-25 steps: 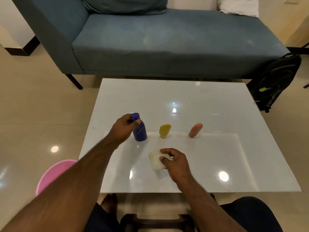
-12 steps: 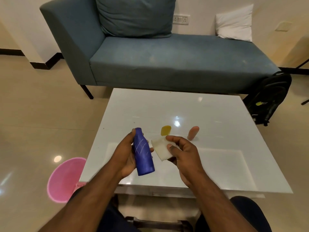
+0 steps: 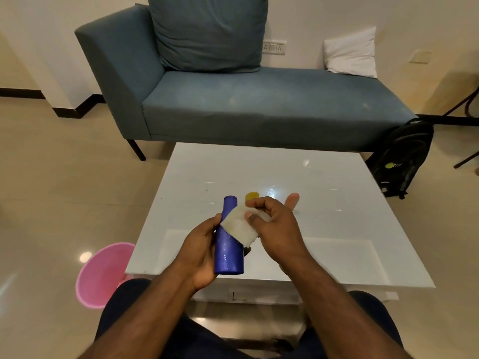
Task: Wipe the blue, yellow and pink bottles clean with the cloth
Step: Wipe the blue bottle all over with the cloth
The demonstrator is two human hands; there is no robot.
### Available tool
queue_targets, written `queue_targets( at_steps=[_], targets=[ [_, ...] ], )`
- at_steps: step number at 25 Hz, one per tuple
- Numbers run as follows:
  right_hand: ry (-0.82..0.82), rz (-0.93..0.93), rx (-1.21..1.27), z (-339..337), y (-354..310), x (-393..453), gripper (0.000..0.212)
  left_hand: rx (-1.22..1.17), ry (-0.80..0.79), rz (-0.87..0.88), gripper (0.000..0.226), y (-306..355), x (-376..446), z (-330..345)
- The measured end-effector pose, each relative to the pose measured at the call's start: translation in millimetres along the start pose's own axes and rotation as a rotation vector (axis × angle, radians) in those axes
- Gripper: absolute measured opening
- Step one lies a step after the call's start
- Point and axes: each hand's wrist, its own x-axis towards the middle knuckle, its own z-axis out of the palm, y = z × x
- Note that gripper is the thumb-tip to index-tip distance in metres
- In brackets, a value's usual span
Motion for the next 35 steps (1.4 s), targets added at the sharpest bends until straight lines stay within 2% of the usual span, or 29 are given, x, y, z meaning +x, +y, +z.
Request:
queue_targets(
  at_steps=[2,7,12,16,21,25,30,33,35],
  targets=[
    [0.027,-0.064,-0.149,3.3,-0.7,0.3,0.02,0.012,-0.001,0.002,0.041,-3.0,-4.8,2.7],
    [0.099,-0.362,-0.56,14.1,-1.2,-6.3,0.018,-0.043,-0.005,0.016,0.052,-10.3,-8.3,9.9],
    [0.064,-0.432,-0.716,28.2,3.5,-20.0,0.032,-0.07,-0.012,0.045,0.067,-9.6,-7.9,20.3],
    [0.13,-0.384,-0.765,20.5,2.8,3.1,0.03,-0.007,0.012,0.088,0.07,-16.0,-6.7,22.5],
    [0.026,-0.576,-0.837,28.0,-1.1,-12.7,0.018,-0.069,-0.035,0.087,0.075,-9.5,-6.8,22.0],
    [0.105,-0.376,-0.767,15.1,-6.3,13.1,0.022,0.016,-0.016,0.131,0.072,-12.2,-5.8,23.3],
    [0.005,-0.571,-0.847,18.0,-13.3,-14.3,0.022,-0.006,-0.037,0.134,0.071,-9.1,-4.7,22.2],
    [0.128,-0.468,-0.749,0.8,-18.1,6.2,0.027,0.008,-0.027,0.139,0.068,-11.4,-3.8,20.2],
    [0.101,-0.443,-0.688,2.3,-18.1,2.5,0.016,0.006,-0.039,0.141,0.065,-10.2,-4.7,20.7]
  ],
)
